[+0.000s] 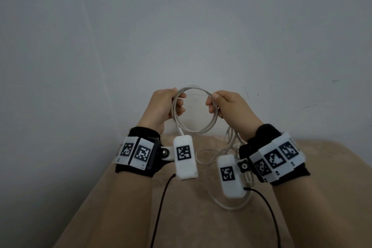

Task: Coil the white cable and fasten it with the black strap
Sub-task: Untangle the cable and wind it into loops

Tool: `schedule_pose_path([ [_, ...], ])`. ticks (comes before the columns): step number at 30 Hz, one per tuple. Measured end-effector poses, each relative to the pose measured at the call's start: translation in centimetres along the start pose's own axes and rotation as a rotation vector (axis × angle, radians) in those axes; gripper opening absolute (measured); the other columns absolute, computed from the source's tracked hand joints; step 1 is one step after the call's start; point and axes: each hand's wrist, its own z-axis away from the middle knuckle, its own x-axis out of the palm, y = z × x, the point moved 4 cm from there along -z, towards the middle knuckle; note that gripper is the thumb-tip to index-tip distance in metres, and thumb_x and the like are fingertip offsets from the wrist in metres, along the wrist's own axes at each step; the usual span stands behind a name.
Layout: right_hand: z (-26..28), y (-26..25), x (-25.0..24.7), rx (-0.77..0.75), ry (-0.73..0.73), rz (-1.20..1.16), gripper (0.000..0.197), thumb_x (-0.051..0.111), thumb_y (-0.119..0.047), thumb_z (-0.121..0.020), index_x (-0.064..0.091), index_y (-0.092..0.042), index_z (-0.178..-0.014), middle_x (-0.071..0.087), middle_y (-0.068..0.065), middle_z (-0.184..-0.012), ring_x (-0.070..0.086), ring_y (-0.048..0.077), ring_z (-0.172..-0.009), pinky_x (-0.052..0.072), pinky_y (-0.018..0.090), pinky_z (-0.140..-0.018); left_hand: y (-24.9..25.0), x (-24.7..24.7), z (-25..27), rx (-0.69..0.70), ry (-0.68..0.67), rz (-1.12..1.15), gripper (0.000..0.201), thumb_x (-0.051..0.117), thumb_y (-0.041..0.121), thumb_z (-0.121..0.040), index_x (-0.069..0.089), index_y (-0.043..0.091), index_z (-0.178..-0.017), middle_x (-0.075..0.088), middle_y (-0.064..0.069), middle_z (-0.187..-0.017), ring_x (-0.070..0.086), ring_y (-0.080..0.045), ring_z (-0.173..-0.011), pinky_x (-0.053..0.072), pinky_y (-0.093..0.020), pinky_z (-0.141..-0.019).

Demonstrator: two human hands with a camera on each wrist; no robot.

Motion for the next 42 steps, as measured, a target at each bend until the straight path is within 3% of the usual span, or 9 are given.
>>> schedule_pose_path([
  [4,0.3,-0.1,0.7,-0.010,-0.111,0.151,0.034,0.037,-0.015,-0.100,0.061,-0.016,-0.077,0.058,-0.006,-0.067,0.048,0.007,-0.061,0.036,0.021,-0.061,0.1,0.4,0.0,0.057,-0.078,-0.197,0.031,0.049,0.030,-0.098,0.066,0.006,-0.087,0.053,0.000,-0.064,0.047,-0.012,-0.051,0.045,-0.023,-0.058],
  [13,0.9,-1.0,1.6,-0.148,-0.259,0.309,0.037,0.040,-0.019,-0.101,0.060,-0.033,-0.073,0.059,-0.013,-0.067,0.053,-0.009,-0.063,0.037,0.006,-0.062,0.2,2.0,0.6,0.208,-0.228,-0.673,0.049,0.048,0.042,-0.095,0.052,0.017,-0.053,0.049,0.010,-0.053,0.041,-0.006,-0.050,0.034,-0.026,-0.054],
  [18,0.6,-0.3,0.5,-0.092,-0.190,0.227,0.017,0.059,-0.032,-0.092,0.069,-0.020,-0.098,0.069,-0.010,-0.088,0.060,0.003,-0.078,0.047,0.022,-0.073,0.9,1.0,0.5,0.254,-0.134,-0.574,0.048,0.049,0.039,-0.097,0.047,0.017,-0.054,0.043,0.012,-0.040,0.035,0.000,-0.035,0.025,-0.024,-0.048],
  [22,0.4,1.4,-0.6,0.067,-0.268,0.359,0.037,0.070,-0.021,-0.082,0.058,-0.026,-0.116,0.060,-0.007,-0.108,0.060,0.010,-0.096,0.049,0.029,-0.085,0.6,-1.5,-0.3,0.166,0.046,-0.342,0.046,0.053,0.043,-0.094,0.046,0.019,-0.055,0.033,0.013,-0.039,0.025,-0.005,-0.035,0.020,-0.020,-0.040],
  [27,0.2,2.3,-2.7,0.180,-0.148,0.087,0.024,0.061,0.006,-0.083,0.066,-0.009,-0.101,0.071,0.010,-0.092,0.069,0.023,-0.085,0.056,0.029,-0.073,0.2,-4.1,-0.7,0.077,0.256,-0.190,0.043,0.053,0.040,-0.094,0.047,0.017,-0.058,0.035,0.005,-0.053,0.025,-0.006,-0.035,0.019,-0.018,-0.037],
  [31,0.2,3.0,-5.1,0.182,0.101,0.063,0.020,0.062,0.012,-0.082,0.069,-0.006,-0.080,0.071,0.014,-0.079,0.071,0.021,-0.071,0.059,0.022,-0.065,0.5,-5.2,-0.6,0.078,0.321,-0.103,0.042,0.053,0.039,-0.094,0.047,0.017,-0.059,0.034,0.006,-0.052,0.025,-0.004,-0.031,0.019,-0.017,-0.036],
  [35,0.0,3.2,-5.3,0.133,0.179,0.402,0.022,0.063,0.001,-0.083,0.070,-0.018,-0.074,0.069,0.001,-0.077,0.065,0.015,-0.074,0.053,0.026,-0.075,0.8,-4.3,-0.4,0.062,0.243,-0.066,0.042,0.053,0.039,-0.095,0.045,0.018,-0.059,0.033,0.012,-0.042,0.022,-0.004,-0.032,0.017,-0.017,-0.034],
  [39,0.2,1.2,-4.6,0.018,0.092,0.552,0.018,0.061,-0.004,-0.086,0.073,-0.017,-0.088,0.069,0.000,-0.091,0.059,0.009,-0.087,0.038,0.009,-0.073,0.7,-2.9,-0.4,0.038,0.181,-0.108,0.043,0.052,0.038,-0.095,0.044,0.018,-0.058,0.031,0.015,-0.036,0.020,-0.004,-0.031,0.016,-0.016,-0.034],
  [42,0.6,-1.8,-4.7,-0.079,0.195,0.377,0.020,0.059,-0.009,-0.089,0.071,-0.015,-0.103,0.070,-0.003,-0.097,0.063,0.007,-0.091,0.041,0.001,-0.078,0.9,-2.5,-0.4,0.057,0.186,-0.144,0.044,0.052,0.039,-0.094,0.044,0.018,-0.056,0.031,0.014,-0.036,0.021,-0.005,-0.032,0.016,-0.017,-0.036],
])
